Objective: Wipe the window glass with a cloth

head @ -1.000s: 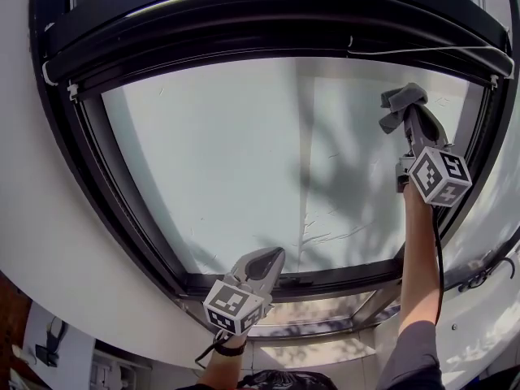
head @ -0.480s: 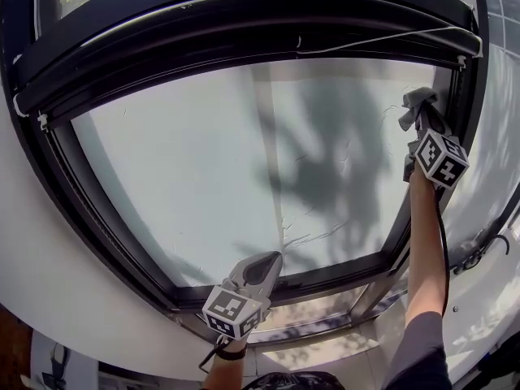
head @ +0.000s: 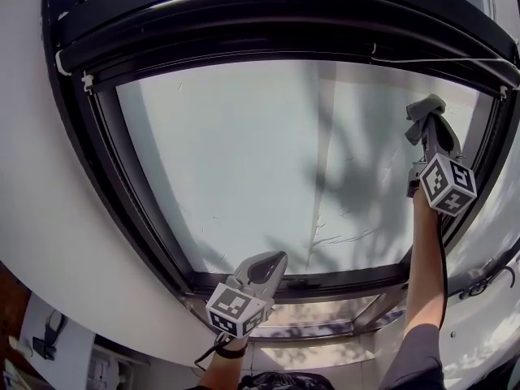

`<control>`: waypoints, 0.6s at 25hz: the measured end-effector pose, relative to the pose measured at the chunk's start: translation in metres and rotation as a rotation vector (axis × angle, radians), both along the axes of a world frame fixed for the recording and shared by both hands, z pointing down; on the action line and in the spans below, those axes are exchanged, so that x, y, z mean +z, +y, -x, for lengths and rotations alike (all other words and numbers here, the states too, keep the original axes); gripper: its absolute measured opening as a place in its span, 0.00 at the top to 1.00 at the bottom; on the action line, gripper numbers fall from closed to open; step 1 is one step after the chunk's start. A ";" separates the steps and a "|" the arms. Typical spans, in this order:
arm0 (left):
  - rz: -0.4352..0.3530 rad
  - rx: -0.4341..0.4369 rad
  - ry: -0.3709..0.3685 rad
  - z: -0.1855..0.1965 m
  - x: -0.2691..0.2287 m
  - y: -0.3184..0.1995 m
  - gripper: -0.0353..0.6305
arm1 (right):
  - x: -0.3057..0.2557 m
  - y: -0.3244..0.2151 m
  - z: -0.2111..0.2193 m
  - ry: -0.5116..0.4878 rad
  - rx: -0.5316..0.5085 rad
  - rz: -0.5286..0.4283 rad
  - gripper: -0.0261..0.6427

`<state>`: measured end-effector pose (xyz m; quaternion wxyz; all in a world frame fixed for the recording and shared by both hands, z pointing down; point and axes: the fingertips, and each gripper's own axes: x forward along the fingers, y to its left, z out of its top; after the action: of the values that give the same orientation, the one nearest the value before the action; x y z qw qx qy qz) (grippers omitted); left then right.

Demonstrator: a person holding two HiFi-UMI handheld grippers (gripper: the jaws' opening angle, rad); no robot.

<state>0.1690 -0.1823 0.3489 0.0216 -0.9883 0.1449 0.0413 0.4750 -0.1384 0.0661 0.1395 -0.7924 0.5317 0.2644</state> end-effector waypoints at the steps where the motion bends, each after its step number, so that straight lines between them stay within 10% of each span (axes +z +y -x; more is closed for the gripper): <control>1: 0.000 -0.012 0.003 0.006 0.000 -0.001 0.96 | -0.002 -0.009 0.018 0.021 -0.022 0.000 0.94; 15: -0.036 -0.423 0.054 0.171 -0.005 -0.051 0.96 | 0.008 -0.148 0.358 0.370 -0.516 0.045 0.94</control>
<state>-0.0020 -0.2329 0.3443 0.0437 -0.9339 0.3488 0.0650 0.1173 -0.2860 0.0738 0.0850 -0.5726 0.7374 0.3481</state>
